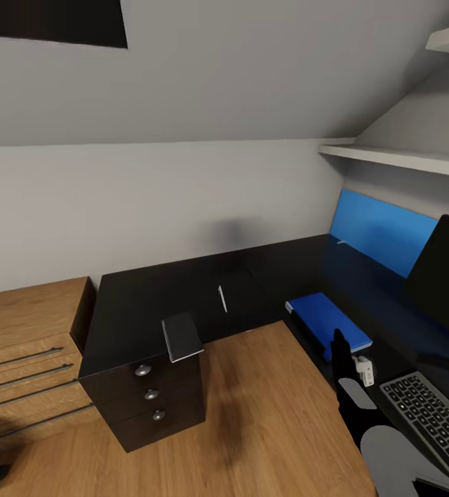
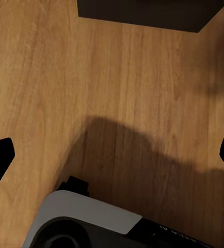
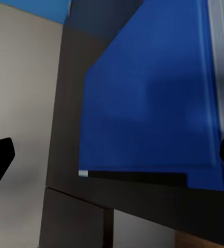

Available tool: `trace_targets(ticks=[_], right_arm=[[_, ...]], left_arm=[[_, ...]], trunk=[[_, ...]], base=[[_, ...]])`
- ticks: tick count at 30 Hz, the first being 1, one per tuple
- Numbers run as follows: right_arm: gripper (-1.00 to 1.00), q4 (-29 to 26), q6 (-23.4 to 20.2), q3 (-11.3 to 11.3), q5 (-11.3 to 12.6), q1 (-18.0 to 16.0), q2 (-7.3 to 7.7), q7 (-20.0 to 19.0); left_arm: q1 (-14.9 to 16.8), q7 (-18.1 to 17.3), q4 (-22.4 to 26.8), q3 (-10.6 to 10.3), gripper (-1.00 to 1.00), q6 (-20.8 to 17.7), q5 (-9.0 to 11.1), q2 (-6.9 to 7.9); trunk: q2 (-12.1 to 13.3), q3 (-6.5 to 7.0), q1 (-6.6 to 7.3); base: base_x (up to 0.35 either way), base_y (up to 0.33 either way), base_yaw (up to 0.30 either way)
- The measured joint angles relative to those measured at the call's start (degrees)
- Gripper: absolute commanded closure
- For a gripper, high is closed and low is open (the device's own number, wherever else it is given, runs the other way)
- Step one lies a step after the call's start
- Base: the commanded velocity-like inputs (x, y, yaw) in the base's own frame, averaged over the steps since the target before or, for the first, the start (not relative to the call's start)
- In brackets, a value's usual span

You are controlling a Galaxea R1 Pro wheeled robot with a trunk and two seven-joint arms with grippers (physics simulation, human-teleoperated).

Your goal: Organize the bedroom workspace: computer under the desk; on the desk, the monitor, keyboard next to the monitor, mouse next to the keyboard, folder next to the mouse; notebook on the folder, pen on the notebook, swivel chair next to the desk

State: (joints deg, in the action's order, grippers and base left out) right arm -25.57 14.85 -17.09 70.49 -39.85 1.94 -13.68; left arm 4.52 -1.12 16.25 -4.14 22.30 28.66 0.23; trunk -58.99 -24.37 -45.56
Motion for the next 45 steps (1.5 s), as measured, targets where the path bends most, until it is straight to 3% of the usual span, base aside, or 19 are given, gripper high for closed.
trace_targets(ticks=[30,41,45], right_arm=[[-1.0,-0.3,-0.4,-0.2,-0.6,0.0,0.29,-0.1],[-1.0,-0.5,-6.7,-0.1,-0.8,0.0,0.35,-0.7],[-1.0,-0.5,-7.4,2.9,-1.8,0.0,0.28,-1.9]], left_arm=[[0.0,0.0,-0.2,-0.1,-1.0,-0.1,0.1,0.0],[0.0,0.0,-0.3,-0.1,-1.0,-0.2,0.1,0.06],[0.0,0.0,-0.4,0.0,-1.0,-0.2,0.1,0.08]], trunk=[[12.0,5.39,6.59],[16.5,7.37,9.01],[16.9,7.56,9.24]], base=[[0.0,0.0,0.0],[0.0,0.0,0.0],[0.0,0.0,0.0]])
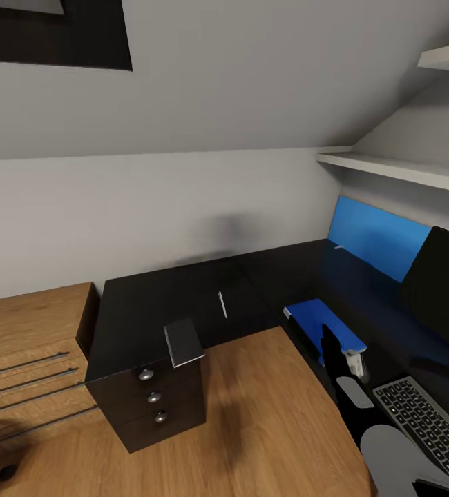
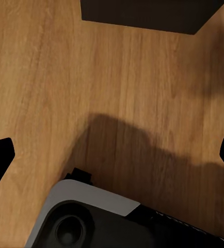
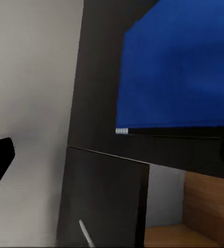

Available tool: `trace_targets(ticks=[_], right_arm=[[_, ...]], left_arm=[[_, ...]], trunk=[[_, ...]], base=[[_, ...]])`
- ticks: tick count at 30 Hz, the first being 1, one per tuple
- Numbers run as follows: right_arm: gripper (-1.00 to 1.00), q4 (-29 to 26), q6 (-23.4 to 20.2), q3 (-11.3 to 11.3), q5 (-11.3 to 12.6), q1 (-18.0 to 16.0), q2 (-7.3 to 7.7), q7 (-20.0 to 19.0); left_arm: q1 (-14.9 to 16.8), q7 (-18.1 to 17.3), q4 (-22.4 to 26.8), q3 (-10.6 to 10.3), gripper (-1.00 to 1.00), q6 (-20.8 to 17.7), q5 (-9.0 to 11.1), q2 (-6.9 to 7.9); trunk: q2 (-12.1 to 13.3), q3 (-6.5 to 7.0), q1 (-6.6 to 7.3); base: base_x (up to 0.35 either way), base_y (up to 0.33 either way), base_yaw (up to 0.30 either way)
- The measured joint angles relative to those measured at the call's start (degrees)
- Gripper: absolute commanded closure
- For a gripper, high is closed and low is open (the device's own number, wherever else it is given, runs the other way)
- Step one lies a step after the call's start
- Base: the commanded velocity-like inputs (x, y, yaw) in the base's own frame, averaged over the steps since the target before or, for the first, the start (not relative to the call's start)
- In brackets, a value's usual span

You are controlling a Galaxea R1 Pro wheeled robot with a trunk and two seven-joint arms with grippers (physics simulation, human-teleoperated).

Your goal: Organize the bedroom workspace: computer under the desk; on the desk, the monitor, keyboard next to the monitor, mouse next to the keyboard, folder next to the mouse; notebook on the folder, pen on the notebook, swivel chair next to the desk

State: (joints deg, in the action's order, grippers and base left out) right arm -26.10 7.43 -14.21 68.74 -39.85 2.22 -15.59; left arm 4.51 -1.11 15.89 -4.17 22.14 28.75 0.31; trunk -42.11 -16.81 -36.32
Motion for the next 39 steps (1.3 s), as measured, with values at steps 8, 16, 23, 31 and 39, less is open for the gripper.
trace_targets(ticks=[8,16,23,31,39], right_arm=[[-1.0,0.0,-0.2,9.9,-1.5,0.0,-0.11,-0.6],[-1.0,0.1,-0.5,20.0,-1.7,0.0,-0.4,-0.9],[-1.0,0.3,-0.5,29.4,-1.9,0.0,-0.48,-0.6],[-1.0,1.8,-0.4,49.2,-2.3,0.0,-0.54,1.3],[-1.0,8.5,-0.3,64.3,-2.6,0.0,-3.09,3.1]], left_arm=[[0.0,-0.1,0.0,0.1,-1.0,0.1,0.0,0.0],[0.0,-0.1,0.0,0.1,-1.0,0.1,0.0,0.0],[0.0,-0.1,0.0,0.1,-1.0,0.1,-0.1,0.01],[0.0,-0.1,0.0,0.2,-1.0,0.2,-0.1,0.05],[0.0,-0.1,0.0,0.2,-1.0,0.2,-0.1,0.16]], trunk=[[0.0,0.0,0.0],[0.0,0.0,0.0],[0.0,0.0,0.0],[0.0,0.0,0.0],[0.0,0.0,0.0]], base=[[0.0,0.0,0.0],[0.0,0.0,0.0],[0.0,0.0,0.0],[0.0,0.0,0.0],[0.0,0.0,0.0]])
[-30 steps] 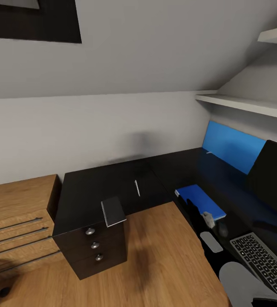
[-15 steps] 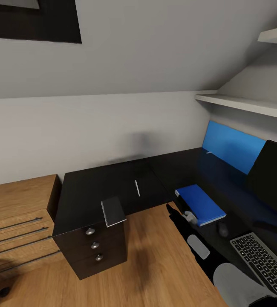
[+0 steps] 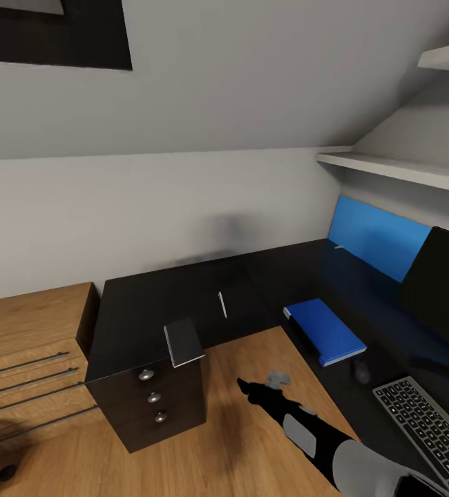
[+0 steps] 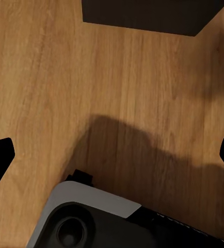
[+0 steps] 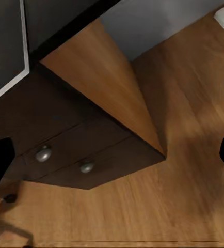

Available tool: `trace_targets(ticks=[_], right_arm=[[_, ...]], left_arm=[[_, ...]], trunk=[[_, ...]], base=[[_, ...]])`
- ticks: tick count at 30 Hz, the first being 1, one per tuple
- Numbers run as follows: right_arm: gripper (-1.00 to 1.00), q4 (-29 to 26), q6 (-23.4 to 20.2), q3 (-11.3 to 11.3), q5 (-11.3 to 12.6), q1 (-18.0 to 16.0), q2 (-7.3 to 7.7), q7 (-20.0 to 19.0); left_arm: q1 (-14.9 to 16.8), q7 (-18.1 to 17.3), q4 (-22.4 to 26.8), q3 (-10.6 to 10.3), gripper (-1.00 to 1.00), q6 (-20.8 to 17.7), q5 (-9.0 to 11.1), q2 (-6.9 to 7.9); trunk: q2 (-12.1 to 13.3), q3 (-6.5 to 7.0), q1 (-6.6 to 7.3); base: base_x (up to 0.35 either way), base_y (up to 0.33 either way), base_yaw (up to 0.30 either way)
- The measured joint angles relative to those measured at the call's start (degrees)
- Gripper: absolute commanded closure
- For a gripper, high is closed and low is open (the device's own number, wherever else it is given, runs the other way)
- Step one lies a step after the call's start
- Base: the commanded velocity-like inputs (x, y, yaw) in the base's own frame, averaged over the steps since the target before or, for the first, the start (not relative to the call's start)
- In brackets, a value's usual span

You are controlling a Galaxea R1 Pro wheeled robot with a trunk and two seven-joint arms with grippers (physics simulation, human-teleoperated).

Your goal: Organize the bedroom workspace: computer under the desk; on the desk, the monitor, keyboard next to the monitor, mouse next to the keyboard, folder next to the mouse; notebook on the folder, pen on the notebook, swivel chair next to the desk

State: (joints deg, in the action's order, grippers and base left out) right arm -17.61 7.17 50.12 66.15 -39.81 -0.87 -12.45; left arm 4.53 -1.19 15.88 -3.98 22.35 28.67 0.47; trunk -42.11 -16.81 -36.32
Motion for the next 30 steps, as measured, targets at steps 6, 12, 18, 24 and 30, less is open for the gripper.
trace_targets(ticks=[6,12,18,24,30], right_arm=[[-1.0,11.0,0.2,9.5,-1.7,0.0,-3.11,0.3],[-1.0,17.1,0.2,12.6,-2.2,0.0,-3.88,1.8],[-1.0,18.4,1.8,13.1,-2.5,3.4,-3.5,2.9],[-1.0,18.4,11.1,13.8,-2.7,10.1,-3.28,3.0],[-1.0,18.3,11.8,13.7,-2.6,10.5,-3.25,2.9]], left_arm=[[0.0,0.0,0.0,0.1,-1.0,0.0,0.1,0.05],[0.0,0.1,0.0,0.2,-1.0,0.0,0.1,0.28],[0.0,0.1,0.0,0.2,-1.0,0.0,0.1,0.35],[0.0,0.1,-0.1,0.2,-1.0,0.0,0.2,0.36],[0.0,0.1,-0.1,0.2,-1.0,0.1,0.2,0.37]], trunk=[[0.0,0.0,0.0],[0.0,0.0,0.0],[0.0,0.0,0.0],[0.0,0.0,0.0],[0.0,0.0,0.0]], base=[[0.0,0.0,0.0],[0.0,0.0,0.0],[0.0,0.0,0.0],[0.0,0.0,0.0],[0.0,0.0,0.001]])
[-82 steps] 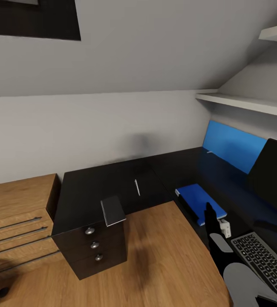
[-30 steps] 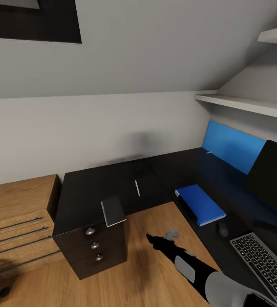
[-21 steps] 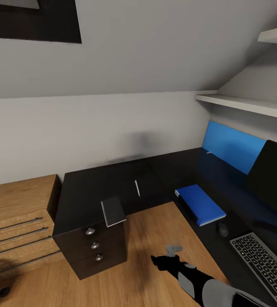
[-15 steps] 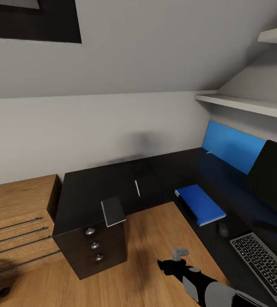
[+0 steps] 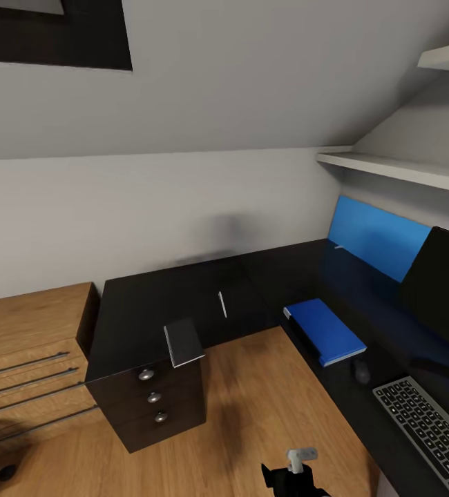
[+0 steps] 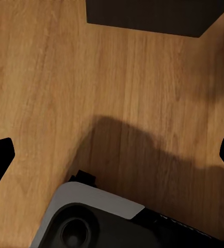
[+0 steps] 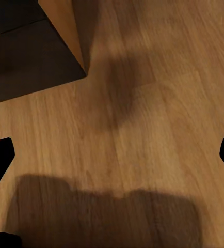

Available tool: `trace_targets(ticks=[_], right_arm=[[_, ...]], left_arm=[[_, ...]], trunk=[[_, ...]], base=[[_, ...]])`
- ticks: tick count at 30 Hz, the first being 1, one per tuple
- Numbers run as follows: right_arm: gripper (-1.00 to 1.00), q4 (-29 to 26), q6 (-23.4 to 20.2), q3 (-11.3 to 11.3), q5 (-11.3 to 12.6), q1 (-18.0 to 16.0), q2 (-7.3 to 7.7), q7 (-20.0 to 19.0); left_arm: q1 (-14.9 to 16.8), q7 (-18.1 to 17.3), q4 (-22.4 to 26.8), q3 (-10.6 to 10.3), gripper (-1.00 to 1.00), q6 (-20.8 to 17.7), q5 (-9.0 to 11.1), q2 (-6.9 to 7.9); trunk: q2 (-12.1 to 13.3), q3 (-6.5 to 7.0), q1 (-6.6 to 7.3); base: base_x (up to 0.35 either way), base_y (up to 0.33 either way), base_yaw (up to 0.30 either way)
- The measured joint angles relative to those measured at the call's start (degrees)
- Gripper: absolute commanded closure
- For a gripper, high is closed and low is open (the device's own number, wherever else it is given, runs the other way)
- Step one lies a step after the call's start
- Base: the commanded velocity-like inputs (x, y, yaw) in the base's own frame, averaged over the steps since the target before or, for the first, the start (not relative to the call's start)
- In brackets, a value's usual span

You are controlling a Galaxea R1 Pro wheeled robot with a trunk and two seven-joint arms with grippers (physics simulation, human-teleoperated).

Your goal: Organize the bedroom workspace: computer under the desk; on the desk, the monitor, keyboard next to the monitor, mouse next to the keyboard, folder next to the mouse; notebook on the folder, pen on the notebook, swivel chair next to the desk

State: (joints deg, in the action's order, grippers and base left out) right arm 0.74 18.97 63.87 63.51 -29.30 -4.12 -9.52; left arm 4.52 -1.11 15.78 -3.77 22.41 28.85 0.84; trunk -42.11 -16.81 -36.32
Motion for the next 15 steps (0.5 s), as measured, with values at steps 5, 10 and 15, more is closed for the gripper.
trace_targets(ticks=[5,10,15], right_arm=[[-1.0,-0.3,0.3,-0.1,0.3,0.1,-0.66,0.3],[-1.0,-0.4,0.3,-0.2,0.5,0.1,-1.69,2.2],[-1.0,-0.4,0.5,-0.2,0.6,0.1,-1.88,3.3]], left_arm=[[0.0,0.0,0.0,0.0,-1.0,0.0,0.0,0.0],[0.0,0.0,0.0,0.0,-1.0,0.0,0.0,0.0],[0.0,0.0,0.0,0.0,-1.0,0.0,0.0,0.0]], trunk=[[0.0,0.0,0.0],[0.0,-0.02,0.0],[0.0,-0.08,0.0]], base=[[0.0,0.0,0.143],[0.0,0.0,0.255],[0.0,0.0,0.274]])
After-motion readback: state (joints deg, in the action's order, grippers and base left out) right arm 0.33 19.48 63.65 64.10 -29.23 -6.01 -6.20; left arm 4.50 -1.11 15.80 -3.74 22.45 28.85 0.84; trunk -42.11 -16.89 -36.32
